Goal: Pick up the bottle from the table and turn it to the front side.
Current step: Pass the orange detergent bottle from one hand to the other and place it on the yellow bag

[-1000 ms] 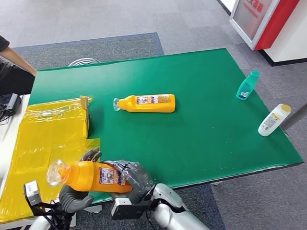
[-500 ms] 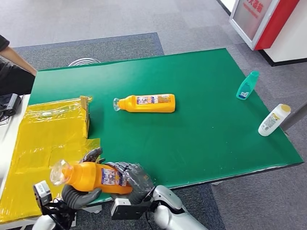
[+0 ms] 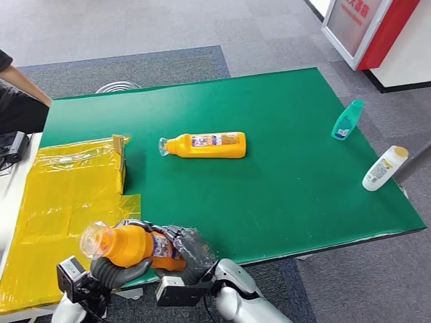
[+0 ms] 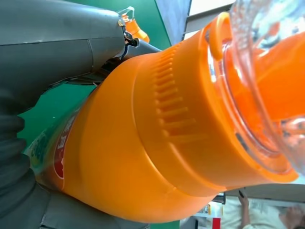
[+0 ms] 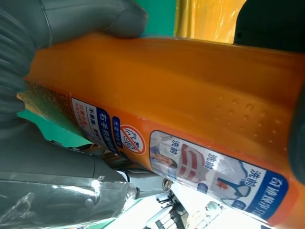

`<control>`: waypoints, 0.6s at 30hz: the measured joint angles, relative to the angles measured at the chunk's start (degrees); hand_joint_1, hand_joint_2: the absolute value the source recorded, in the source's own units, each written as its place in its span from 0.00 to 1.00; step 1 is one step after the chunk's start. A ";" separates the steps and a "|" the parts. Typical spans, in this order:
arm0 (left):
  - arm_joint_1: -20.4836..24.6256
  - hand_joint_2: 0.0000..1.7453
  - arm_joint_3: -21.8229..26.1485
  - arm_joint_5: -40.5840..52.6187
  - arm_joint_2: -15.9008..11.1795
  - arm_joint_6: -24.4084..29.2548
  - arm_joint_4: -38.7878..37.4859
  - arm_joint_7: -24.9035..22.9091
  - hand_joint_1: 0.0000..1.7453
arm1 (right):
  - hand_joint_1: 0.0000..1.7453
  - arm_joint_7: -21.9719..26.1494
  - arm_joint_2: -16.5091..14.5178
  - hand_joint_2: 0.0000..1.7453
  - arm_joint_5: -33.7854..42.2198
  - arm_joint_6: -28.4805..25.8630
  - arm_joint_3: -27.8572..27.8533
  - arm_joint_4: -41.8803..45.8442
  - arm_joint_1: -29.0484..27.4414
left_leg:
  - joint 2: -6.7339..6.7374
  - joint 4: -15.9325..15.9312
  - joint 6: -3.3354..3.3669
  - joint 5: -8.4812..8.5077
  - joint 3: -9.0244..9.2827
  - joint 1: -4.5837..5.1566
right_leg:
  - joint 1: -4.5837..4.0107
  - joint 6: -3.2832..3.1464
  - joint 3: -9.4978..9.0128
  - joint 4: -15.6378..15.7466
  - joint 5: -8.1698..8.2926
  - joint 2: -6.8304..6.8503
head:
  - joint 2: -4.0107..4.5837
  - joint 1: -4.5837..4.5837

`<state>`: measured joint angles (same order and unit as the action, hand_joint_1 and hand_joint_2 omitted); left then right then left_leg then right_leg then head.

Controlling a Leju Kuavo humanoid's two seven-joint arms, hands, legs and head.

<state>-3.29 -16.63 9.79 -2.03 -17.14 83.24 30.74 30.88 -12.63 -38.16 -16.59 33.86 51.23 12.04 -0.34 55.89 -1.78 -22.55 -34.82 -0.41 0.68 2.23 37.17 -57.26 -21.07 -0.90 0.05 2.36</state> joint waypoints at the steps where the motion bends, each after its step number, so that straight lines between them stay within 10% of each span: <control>1: 0.00 1.00 0.03 0.05 0.10 0.07 0.11 0.01 1.00 | 0.66 -0.01 0.00 1.00 0.01 0.01 0.00 0.08 0.01 | 0.00 0.00 0.00 0.00 0.00 0.00 | 0.00 0.00 0.00 0.00 0.00 0.00 | 0.01 0.00; 4: -0.03 1.00 0.31 1.56 0.50 1.53 0.65 0.49 1.00 | 0.03 -0.37 0.00 1.00 -0.21 -0.27 -0.04 0.44 0.01 | 0.00 0.00 0.00 0.00 0.00 0.00 | 0.00 0.00 0.00 0.00 0.00 0.00 | -0.01 0.00; 18: 3.13 1.00 15.41 23.69 -0.01 19.82 11.46 -2.41 1.00 | 0.00 -2.72 1.56 1.00 -0.70 0.59 -2.92 9.35 -3.33 | 0.01 0.00 -0.10 0.08 0.00 -0.05 | -0.05 -0.07 0.04 -0.01 0.04 0.00 | -0.01 0.00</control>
<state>-0.16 -1.22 33.48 -2.04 2.68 94.70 28.32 28.16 -11.08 -38.86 -16.00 30.94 60.58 8.71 -0.33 55.88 -1.89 -22.48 -34.82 -0.46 0.63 2.15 37.20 -57.27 -21.03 -0.90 0.04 2.36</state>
